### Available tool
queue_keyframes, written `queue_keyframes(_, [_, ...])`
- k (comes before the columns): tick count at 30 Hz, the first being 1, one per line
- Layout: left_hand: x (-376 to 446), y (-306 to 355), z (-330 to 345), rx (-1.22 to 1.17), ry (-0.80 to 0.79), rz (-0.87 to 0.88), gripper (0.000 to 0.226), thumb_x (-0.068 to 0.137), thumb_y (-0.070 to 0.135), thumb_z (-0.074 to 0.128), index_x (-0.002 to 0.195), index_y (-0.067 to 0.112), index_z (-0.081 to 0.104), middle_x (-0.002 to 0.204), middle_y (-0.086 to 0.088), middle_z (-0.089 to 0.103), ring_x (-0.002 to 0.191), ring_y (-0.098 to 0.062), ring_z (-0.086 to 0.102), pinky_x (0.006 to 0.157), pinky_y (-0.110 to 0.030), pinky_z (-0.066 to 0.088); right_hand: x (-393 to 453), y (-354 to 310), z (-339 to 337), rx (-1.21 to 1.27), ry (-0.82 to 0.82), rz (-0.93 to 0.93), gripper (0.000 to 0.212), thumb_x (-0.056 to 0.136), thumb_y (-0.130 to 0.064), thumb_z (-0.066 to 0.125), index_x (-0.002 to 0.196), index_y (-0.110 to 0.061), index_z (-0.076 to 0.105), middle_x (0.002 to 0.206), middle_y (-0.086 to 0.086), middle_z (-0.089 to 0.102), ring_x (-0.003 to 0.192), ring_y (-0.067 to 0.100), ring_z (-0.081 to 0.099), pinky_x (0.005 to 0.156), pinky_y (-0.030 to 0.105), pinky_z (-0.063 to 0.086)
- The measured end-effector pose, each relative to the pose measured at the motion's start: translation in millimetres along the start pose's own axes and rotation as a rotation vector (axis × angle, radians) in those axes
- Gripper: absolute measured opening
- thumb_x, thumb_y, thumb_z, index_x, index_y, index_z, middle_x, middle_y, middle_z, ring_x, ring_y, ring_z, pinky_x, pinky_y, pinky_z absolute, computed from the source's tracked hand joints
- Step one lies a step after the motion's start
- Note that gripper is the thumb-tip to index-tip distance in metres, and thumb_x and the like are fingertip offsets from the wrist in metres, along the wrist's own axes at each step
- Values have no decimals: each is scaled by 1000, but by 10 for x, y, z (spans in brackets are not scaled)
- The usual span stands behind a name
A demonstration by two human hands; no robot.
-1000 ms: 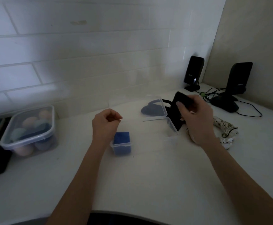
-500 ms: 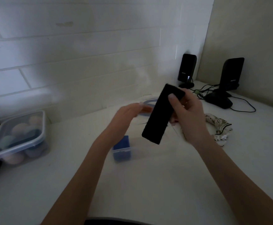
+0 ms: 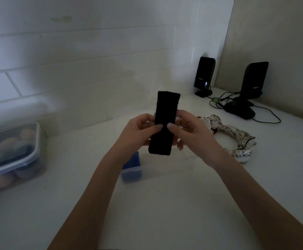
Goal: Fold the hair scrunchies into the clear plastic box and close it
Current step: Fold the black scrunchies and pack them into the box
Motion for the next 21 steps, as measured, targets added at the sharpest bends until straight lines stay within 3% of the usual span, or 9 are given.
queue_keyframes(4, [-14, -7, 39, -11, -26, -12, 11, 90, 5, 55, 93, 14, 60, 69, -1, 72, 64, -16, 71, 57, -27, 58, 9, -6, -16, 57, 5, -60, 25, 89, 3, 55, 110, -8, 63, 59, -9, 56, 45, 9, 53, 40, 21, 42])
queue_keyframes(11, [-49, 31, 24, -15, -63, 7, 19, 91, 1, 47, 83, 15, 57, 64, 1, 65, 55, -15, 65, 49, -25, 52, -38, -46, 27, 114, -72, -37, 39, 89, 11, 48, 114, -14, 65, 63, -7, 62, 47, 11, 52, 40, 20, 43])
queue_keyframes(15, [-65, 57, 41, -48, -77, -10, 20, 93, -2, 42, 86, 12, 54, 57, 1, 61, 46, -7, 57, 42, -17, 45, -57, -32, 25, 133, -99, 3, 51, 86, 15, 42, 89, -22, 77, 70, -7, 61, 46, 14, 52, 39, 22, 42])
queue_keyframes(21, [-48, 16, 18, -42, -73, -40, 24, 92, -4, 40, 84, 13, 57, 63, -5, 62, 50, -9, 61, 44, -19, 48, -50, -107, 57, -5, -49, -99, 34, 77, 1, 47, 89, -17, 75, 69, -9, 49, 46, 16, 45, 36, 20, 41])
Point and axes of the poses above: each hand's wrist, its own x-axis towards the middle knuckle, its own z-axis out of the palm, y = z × x, the point moved 5 cm from there along x, towards the middle knuckle
